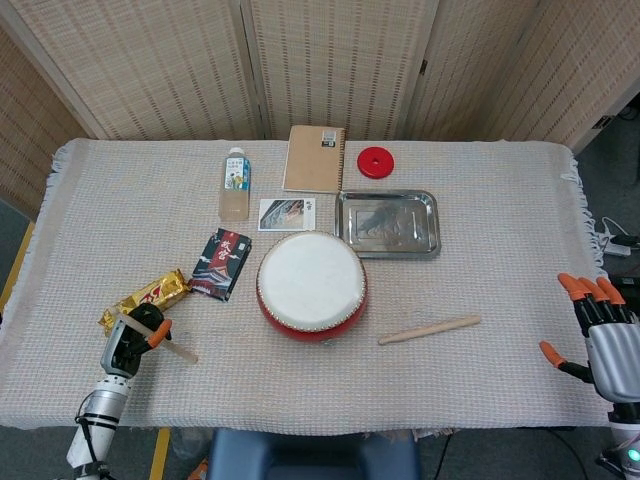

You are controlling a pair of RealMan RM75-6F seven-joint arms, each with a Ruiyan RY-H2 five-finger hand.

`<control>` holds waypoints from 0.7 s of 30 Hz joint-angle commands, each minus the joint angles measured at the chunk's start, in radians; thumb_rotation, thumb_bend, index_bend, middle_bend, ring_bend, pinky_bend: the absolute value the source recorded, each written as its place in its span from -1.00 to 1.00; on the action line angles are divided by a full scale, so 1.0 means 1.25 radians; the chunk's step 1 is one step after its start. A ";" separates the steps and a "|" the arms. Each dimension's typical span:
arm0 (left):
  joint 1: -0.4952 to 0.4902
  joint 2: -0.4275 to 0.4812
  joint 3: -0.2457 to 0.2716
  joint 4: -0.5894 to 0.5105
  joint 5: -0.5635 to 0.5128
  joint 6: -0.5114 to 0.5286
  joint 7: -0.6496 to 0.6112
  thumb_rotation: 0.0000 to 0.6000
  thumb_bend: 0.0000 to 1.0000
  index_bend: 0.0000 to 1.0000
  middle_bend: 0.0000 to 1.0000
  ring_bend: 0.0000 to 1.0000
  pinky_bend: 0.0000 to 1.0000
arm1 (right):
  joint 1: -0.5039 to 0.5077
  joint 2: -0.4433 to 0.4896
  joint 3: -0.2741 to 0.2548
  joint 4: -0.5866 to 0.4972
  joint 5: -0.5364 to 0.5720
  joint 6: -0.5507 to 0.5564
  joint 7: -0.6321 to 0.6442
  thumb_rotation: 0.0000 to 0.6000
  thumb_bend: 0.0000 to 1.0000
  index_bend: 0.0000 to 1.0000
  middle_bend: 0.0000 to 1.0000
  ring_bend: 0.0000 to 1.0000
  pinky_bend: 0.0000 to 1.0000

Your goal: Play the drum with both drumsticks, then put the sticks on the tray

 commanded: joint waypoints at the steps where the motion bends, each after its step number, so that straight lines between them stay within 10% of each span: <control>1: 0.006 -0.007 0.007 0.002 0.000 0.005 0.020 1.00 -0.37 0.23 0.50 0.29 0.25 | -0.001 0.000 0.000 -0.001 0.000 0.001 0.000 1.00 -0.74 -1.00 -0.77 -1.00 -0.86; 21: 0.016 -0.056 0.046 0.039 0.042 0.030 0.110 0.93 -0.53 0.18 0.50 0.28 0.26 | -0.007 0.003 -0.002 -0.004 -0.003 0.009 0.002 1.00 -0.74 -1.00 -0.77 -1.00 -0.84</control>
